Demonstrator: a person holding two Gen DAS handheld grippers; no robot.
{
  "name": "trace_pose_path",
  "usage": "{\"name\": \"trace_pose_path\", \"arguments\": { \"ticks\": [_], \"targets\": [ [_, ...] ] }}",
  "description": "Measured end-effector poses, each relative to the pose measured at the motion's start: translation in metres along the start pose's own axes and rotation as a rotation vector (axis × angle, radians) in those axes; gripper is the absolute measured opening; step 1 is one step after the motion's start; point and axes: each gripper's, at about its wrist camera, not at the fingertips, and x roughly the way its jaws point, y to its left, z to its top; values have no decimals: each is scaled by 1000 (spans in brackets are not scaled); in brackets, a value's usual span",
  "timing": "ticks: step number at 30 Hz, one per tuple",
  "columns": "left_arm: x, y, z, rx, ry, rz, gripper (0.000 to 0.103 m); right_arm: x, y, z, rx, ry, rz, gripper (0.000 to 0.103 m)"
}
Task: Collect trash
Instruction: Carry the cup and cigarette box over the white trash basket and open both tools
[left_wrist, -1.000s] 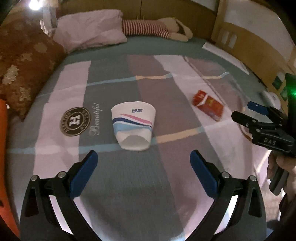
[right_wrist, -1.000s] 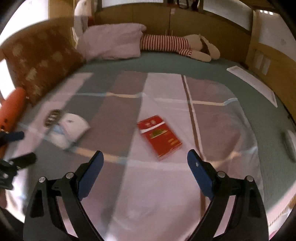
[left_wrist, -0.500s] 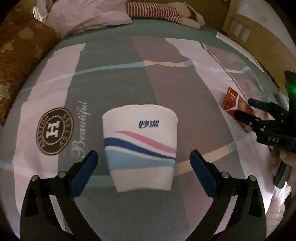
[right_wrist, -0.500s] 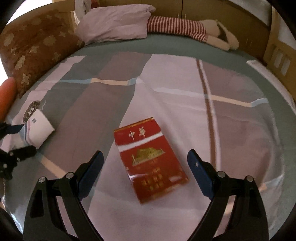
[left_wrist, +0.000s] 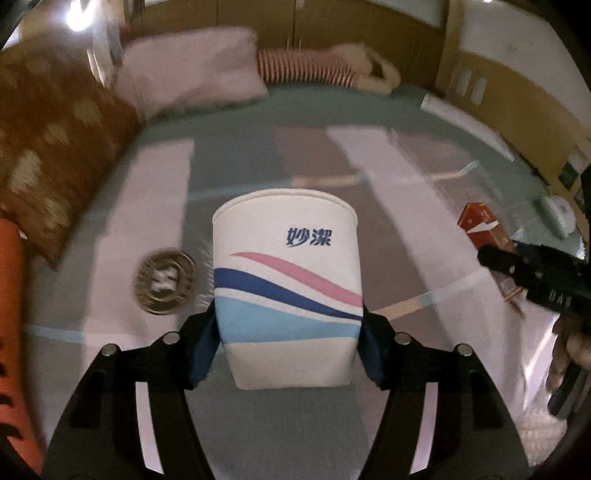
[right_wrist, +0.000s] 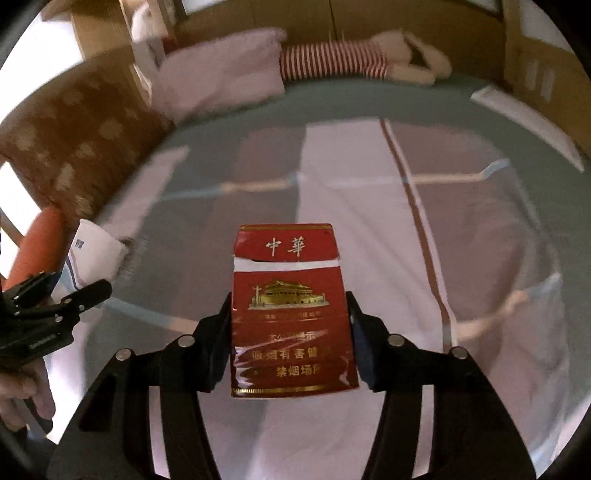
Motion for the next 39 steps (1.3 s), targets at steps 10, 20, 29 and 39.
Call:
{"name": "trace_pose_path", "arguments": {
  "ticks": [10,20,29,39],
  "targets": [
    [-137,12,-72,-2,-190,72,66,-117,72,-75,-35,-233,4,56],
    [-141,22,-110,-46,-153,53,66,-117,92,-87,-83,-243,-20,56],
    [-136,20,-107,-43,-146,44,67,-114,89,-89,-73,-224,-22,56],
    [-135,20,-106,-45,-143,42,67,-125,88,-87,-82,-267,-18,56]
  ]
}}
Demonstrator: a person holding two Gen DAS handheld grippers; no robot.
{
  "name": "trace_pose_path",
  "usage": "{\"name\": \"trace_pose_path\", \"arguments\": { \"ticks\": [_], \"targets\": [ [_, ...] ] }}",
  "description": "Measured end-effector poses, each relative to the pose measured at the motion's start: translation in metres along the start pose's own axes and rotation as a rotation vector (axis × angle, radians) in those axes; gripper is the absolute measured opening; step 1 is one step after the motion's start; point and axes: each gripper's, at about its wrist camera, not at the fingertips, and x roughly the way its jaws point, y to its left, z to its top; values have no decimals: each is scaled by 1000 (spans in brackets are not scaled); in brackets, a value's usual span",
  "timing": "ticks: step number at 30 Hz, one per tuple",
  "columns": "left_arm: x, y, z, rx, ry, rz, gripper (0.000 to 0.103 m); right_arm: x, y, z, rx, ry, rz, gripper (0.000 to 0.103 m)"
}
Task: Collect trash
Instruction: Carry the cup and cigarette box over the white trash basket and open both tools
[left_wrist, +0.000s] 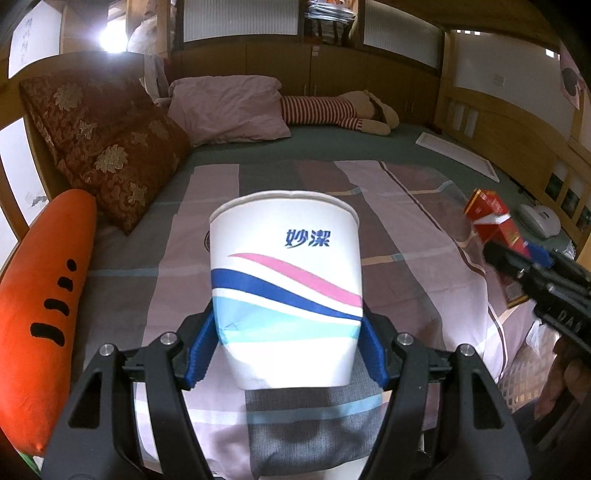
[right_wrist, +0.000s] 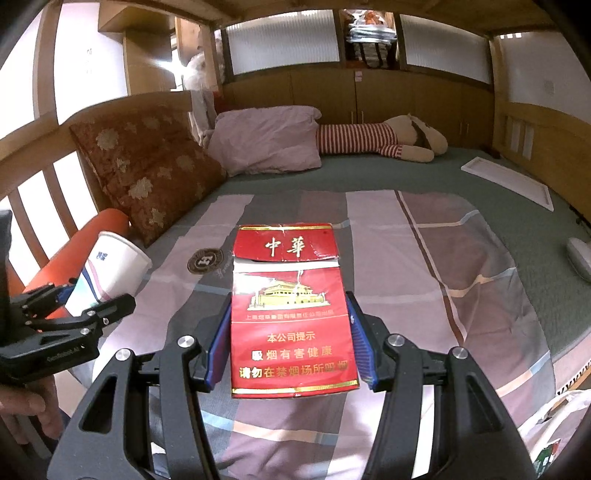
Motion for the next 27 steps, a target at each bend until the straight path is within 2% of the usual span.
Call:
{"name": "trace_pose_path", "arguments": {
  "ticks": [4,7,11,14,16,18,20,22,23,25,27],
  "targets": [
    [-1,0,0,0,-2,-4,67,-34,-29,8,70,-67,-3,56],
    [-2,0,-1,0,-2,-13,67,-87,-64,0,109,-119,-76,56],
    [-4,-4,-1,4,-7,-33,67,-159,-124,-30,166,-132,-237,56],
    [-4,-18,3,16,-9,-70,67,-196,-166,-69,261,-86,-314,56],
    [-8,-33,5,44,-20,-99,67,-201,-177,-90,291,-38,-320,57],
    [-13,-54,6,85,-33,-129,67,-197,-183,-113,293,51,-315,60],
    [-19,-80,6,135,-37,-163,67,-198,-183,-125,275,95,-342,73],
    [-25,-111,3,190,-29,-211,67,-213,-182,-126,269,39,-402,79],
    [-27,-125,3,207,-22,-236,67,-225,-183,-123,286,-13,-422,85],
    [-34,-162,1,243,-2,-307,67,-256,-189,-114,333,-150,-459,89],
    [-44,-199,-3,285,9,-384,67,-278,-193,-106,355,-236,-492,93]
  ]
}}
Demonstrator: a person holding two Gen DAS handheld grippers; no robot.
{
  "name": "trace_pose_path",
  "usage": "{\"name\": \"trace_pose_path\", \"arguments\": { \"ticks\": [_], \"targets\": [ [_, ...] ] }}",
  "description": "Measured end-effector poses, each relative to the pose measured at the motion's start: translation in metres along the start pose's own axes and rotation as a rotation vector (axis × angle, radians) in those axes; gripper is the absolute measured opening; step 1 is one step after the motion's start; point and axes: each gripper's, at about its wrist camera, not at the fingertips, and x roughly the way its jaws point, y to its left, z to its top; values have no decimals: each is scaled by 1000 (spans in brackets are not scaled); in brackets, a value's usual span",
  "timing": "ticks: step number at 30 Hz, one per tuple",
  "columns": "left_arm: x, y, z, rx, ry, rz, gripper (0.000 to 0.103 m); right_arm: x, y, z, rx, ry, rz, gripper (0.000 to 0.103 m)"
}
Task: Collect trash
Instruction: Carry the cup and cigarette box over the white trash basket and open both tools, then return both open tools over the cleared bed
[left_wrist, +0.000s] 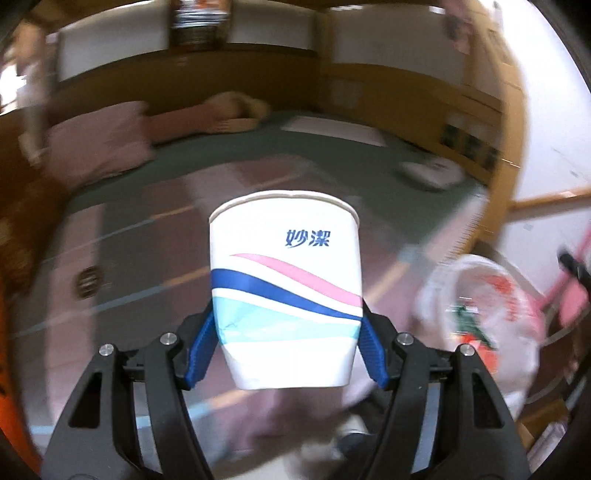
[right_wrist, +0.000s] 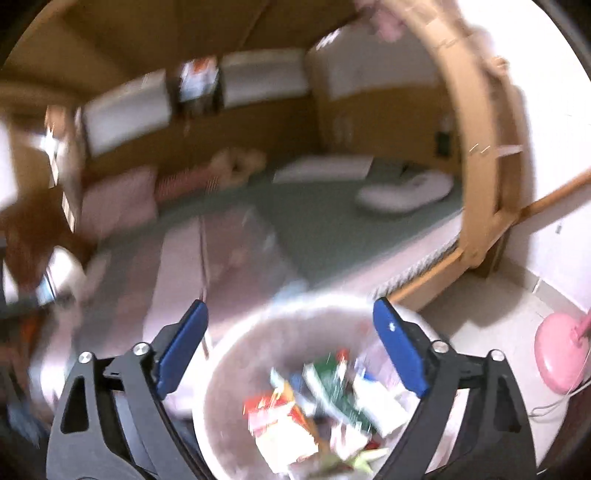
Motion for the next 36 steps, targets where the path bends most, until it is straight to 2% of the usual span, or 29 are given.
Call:
{"name": "trace_pose_path", "arguments": {
  "ticks": [2,5,8,10,11,12,15,19,22,26,28,33,36],
  "targets": [
    [3,-48,6,71,10,-90,67,-12,-8,15,24,-55,-9,95],
    [10,-109,8,147,51,-208,67,-23,-10,32,15,-82,-11,96],
    [18,-156,8,201,90,-290,68,-34,-10,41,-4,-113,-23,96],
    [22,-189,6,254,112,-355,72,-39,-11,44,-5,-125,-29,96],
    [23,-200,5,280,120,-374,80,-40,-13,46,-2,-127,-29,96],
    [25,-210,4,312,125,-382,96,-41,-13,47,4,-125,-25,96],
    [25,-211,9,326,86,-336,99,-37,-8,47,5,-112,-11,96],
    [17,-150,28,204,58,-278,99,-23,6,41,5,-77,26,96],
    [3,-89,39,137,-4,-166,99,-6,28,36,-7,-34,69,96],
    [-21,-8,40,56,-79,7,100,28,83,27,-72,53,151,96],
    [-31,35,36,-6,-98,87,100,50,123,21,-129,107,194,100],
    [-44,122,18,-163,-102,237,100,86,212,15,-207,172,315,100],
    [-40,165,2,-237,-69,353,100,97,263,13,-241,175,388,100]
  ]
}}
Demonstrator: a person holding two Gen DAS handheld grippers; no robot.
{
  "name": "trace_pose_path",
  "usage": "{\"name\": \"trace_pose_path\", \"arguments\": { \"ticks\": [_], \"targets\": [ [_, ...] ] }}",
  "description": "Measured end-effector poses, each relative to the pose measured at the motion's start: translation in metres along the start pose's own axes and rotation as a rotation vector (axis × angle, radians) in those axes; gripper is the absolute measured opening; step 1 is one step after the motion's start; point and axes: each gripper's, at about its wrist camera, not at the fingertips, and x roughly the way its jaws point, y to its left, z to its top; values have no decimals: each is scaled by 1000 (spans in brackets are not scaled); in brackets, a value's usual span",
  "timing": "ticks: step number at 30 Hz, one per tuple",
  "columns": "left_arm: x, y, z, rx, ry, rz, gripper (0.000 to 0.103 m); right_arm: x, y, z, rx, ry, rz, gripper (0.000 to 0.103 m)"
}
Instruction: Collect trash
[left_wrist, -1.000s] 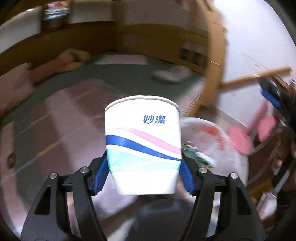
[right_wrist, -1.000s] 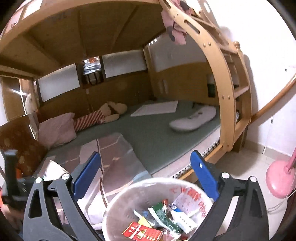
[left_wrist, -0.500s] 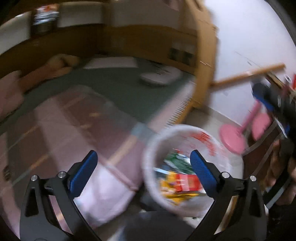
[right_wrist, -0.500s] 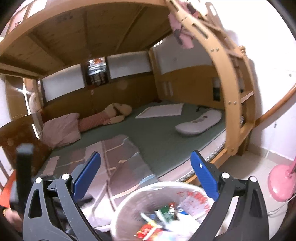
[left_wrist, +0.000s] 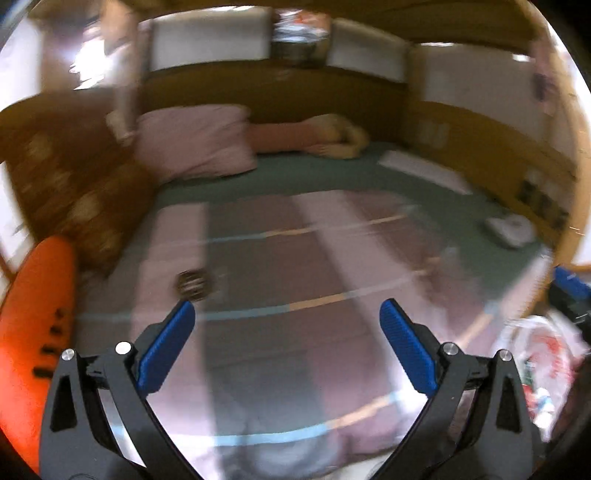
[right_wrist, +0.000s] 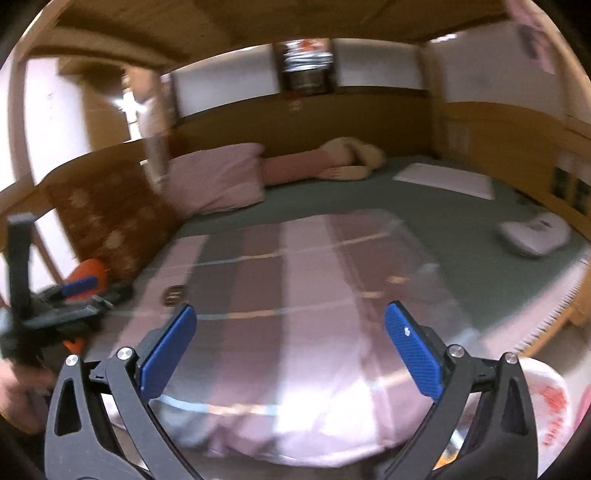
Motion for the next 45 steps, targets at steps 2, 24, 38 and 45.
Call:
{"name": "trace_pose_path", "arguments": {
  "ticks": [2,24,38,45],
  "targets": [
    [8,21,-7,-32,18,54,100,22,27,5,-43,9,17,100],
    [26,35,-27,-65,56,96,100,102,33,-29,-49,106,-46,100],
    [28,39,-28,-66,58,101,100,104,32,-29,-44,109,-46,100],
    [28,39,-28,-68,58,99,100,105,32,-30,-44,111,-46,100]
  ]
}}
